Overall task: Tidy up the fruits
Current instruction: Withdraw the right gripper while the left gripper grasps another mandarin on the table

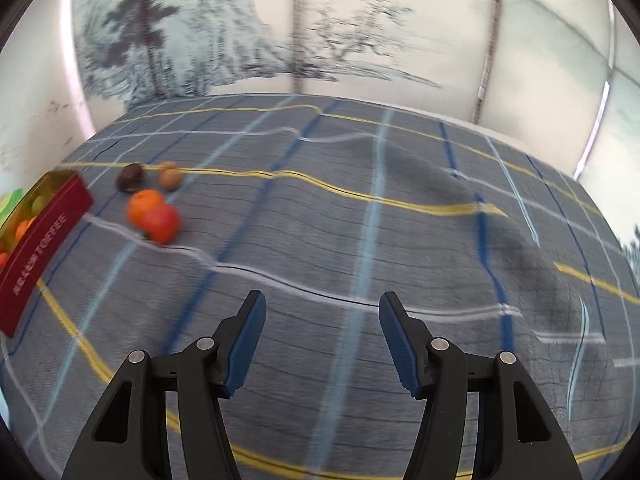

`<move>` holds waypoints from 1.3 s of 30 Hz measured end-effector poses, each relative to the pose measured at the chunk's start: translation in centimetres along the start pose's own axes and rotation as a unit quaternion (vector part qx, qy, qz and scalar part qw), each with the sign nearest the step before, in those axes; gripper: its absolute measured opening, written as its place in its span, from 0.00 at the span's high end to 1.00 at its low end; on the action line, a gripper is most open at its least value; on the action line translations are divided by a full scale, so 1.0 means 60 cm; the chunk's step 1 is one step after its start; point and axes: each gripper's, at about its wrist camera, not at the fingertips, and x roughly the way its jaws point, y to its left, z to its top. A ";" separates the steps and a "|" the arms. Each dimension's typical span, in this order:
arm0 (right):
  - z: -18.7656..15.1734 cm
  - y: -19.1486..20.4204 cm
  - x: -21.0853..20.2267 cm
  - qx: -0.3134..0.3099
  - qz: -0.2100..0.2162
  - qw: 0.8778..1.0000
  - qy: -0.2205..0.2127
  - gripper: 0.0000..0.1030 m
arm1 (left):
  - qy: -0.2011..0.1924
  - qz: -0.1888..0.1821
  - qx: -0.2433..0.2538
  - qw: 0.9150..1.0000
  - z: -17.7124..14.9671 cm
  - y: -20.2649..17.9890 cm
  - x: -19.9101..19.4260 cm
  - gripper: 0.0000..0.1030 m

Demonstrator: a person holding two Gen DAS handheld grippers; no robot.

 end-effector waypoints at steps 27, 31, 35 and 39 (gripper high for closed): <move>-0.014 -0.071 0.005 0.100 0.134 0.986 -0.009 0.40 | 0.136 -0.081 -0.102 0.982 0.159 -0.118 0.329 0.46; -0.015 -0.072 0.005 0.103 0.138 0.985 -0.011 0.40 | 0.133 -0.067 -0.094 0.984 0.147 -0.123 0.332 0.66; -0.016 -0.073 0.006 0.106 0.140 0.984 -0.011 0.37 | 0.112 -0.055 -0.074 0.989 0.122 -0.140 0.304 0.67; -0.016 -0.072 0.007 0.103 0.138 0.985 -0.011 0.37 | 0.093 -0.059 -0.073 0.991 0.090 -0.134 0.277 0.67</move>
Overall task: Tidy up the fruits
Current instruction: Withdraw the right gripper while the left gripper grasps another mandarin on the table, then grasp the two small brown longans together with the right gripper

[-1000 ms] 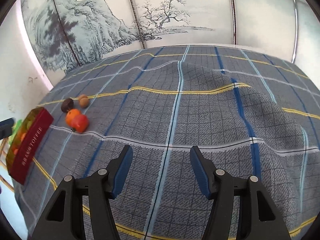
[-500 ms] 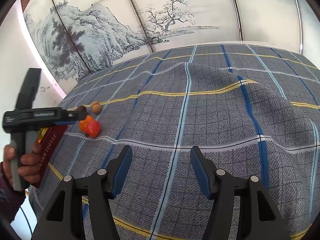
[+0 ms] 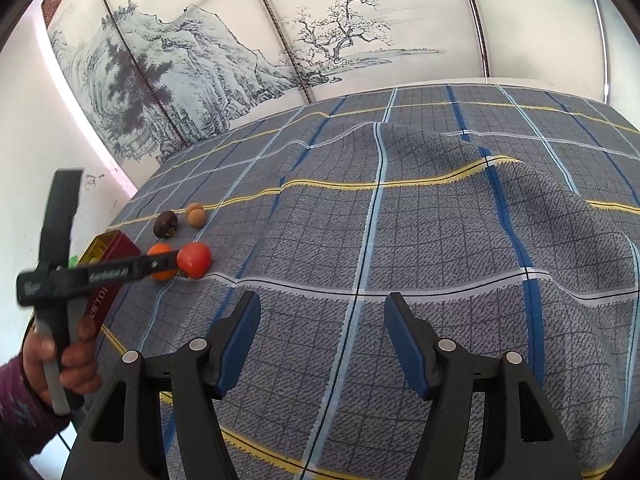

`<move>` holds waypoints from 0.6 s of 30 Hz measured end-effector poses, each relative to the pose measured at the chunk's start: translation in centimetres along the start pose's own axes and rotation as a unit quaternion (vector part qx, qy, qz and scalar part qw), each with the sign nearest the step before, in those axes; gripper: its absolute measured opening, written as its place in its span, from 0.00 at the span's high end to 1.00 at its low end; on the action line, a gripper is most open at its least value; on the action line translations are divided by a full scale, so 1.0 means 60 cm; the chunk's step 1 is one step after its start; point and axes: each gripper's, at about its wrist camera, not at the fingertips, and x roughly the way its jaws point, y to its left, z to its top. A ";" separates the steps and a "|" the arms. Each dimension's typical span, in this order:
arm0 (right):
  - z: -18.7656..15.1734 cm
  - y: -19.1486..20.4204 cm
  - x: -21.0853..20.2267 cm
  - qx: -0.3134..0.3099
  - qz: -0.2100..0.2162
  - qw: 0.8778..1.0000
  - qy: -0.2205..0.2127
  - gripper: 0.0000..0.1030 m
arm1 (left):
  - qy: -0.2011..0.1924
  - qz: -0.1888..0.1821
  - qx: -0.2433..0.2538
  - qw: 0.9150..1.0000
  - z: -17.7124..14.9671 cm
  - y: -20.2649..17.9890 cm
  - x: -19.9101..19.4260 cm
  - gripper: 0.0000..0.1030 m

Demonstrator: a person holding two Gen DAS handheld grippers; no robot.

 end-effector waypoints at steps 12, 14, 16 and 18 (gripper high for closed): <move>0.105 0.156 0.091 -0.167 0.113 0.979 0.037 0.37 | -0.060 -0.010 -0.037 0.997 -0.044 0.049 -0.030 0.67; 0.128 0.190 0.133 -0.206 0.119 0.970 0.055 0.37 | -0.055 -0.019 -0.045 0.997 -0.043 0.054 -0.026 0.67; 0.142 0.216 0.173 -0.232 0.132 0.961 0.078 0.37 | -0.060 -0.016 -0.050 0.997 -0.044 0.058 -0.028 0.67; 0.150 0.243 0.218 -0.253 0.128 0.954 0.096 0.37 | -0.061 -0.021 -0.057 0.996 -0.044 0.063 -0.028 0.67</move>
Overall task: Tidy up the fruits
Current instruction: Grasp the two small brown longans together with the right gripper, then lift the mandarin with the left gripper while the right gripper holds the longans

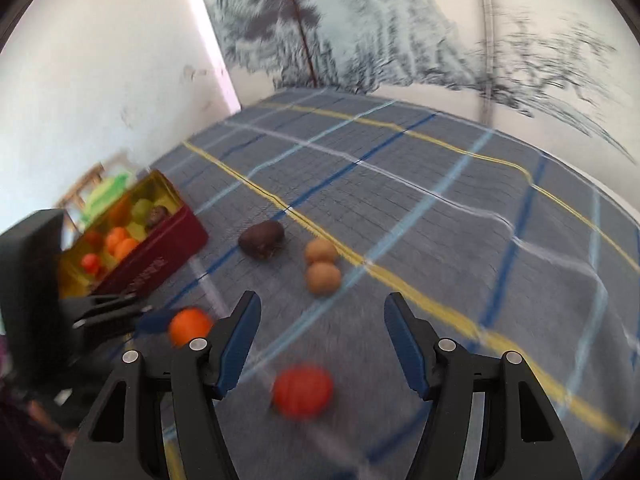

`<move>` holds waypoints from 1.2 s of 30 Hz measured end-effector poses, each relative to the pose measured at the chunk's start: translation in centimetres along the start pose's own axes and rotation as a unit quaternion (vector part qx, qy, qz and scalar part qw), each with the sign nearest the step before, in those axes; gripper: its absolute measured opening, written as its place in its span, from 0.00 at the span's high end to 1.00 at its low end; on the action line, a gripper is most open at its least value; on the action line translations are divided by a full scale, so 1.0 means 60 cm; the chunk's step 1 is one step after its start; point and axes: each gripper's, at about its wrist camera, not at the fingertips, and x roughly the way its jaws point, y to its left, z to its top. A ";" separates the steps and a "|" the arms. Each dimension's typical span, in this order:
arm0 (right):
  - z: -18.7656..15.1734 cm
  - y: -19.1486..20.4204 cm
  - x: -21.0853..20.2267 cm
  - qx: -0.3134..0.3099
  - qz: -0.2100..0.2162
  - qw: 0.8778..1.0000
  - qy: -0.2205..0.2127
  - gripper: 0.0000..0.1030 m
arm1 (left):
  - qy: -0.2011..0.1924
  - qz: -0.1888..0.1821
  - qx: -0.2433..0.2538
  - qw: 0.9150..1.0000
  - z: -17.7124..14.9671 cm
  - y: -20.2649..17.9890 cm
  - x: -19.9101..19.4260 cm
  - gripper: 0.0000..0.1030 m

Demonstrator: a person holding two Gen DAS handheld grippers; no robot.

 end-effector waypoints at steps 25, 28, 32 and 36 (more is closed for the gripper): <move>-0.192 -0.087 -0.124 0.182 -0.156 0.970 -0.029 0.74 | -0.022 0.033 0.009 0.999 -0.006 -0.006 -0.012 0.66; -0.192 -0.090 -0.125 0.187 -0.165 0.968 -0.027 0.74 | -0.029 0.038 0.016 0.999 -0.007 -0.010 -0.016 0.66; -0.187 -0.091 -0.121 0.189 -0.172 0.967 -0.026 0.74 | -0.037 0.039 0.023 0.998 -0.007 -0.014 -0.020 0.66; -0.185 -0.087 -0.117 0.181 -0.181 0.966 -0.022 0.74 | -0.040 0.036 0.019 0.998 -0.008 -0.010 -0.024 0.66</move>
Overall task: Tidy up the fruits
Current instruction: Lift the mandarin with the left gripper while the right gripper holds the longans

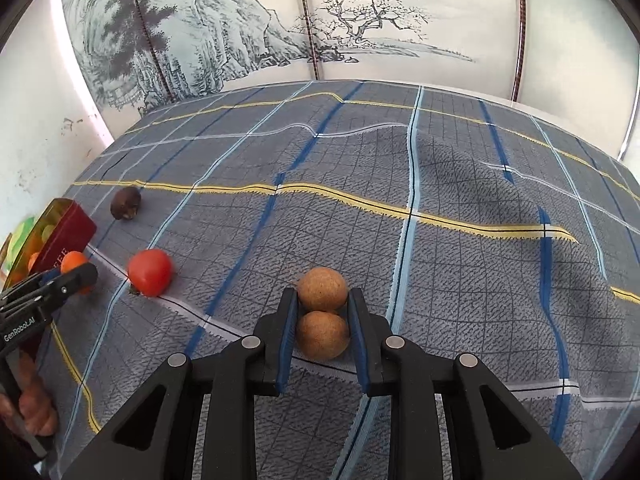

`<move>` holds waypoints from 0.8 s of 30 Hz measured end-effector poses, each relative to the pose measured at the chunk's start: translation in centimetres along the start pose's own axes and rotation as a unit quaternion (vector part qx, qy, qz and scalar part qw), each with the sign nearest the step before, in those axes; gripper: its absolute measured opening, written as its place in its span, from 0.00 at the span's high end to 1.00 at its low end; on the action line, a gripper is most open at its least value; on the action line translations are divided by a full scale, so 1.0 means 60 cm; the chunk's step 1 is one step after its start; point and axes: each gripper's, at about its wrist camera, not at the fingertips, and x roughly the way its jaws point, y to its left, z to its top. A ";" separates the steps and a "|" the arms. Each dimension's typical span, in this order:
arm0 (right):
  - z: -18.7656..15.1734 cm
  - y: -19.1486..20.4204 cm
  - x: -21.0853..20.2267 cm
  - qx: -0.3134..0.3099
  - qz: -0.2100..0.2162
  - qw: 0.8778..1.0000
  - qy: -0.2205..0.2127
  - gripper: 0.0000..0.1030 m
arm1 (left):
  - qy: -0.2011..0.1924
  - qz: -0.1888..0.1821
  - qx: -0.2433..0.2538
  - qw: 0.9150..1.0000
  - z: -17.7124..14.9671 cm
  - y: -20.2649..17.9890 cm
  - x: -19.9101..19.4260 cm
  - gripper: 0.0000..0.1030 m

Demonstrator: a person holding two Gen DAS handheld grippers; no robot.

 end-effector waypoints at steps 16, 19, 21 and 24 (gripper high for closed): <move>-0.002 0.004 0.001 0.000 -0.009 1.000 0.001 0.74 | -0.017 0.028 0.005 0.999 -0.007 -0.002 -0.013 0.66; -0.001 0.006 0.002 -0.004 -0.015 1.000 0.001 0.74 | -0.023 0.034 0.013 0.999 -0.008 -0.007 -0.017 0.66; -0.001 0.008 0.003 -0.008 -0.021 1.000 0.002 0.74 | -0.024 0.037 0.016 0.999 -0.009 -0.009 -0.018 0.66; 0.000 0.009 0.002 -0.010 -0.026 1.000 0.002 0.74 | -0.025 0.038 0.013 0.999 -0.009 -0.006 -0.019 0.66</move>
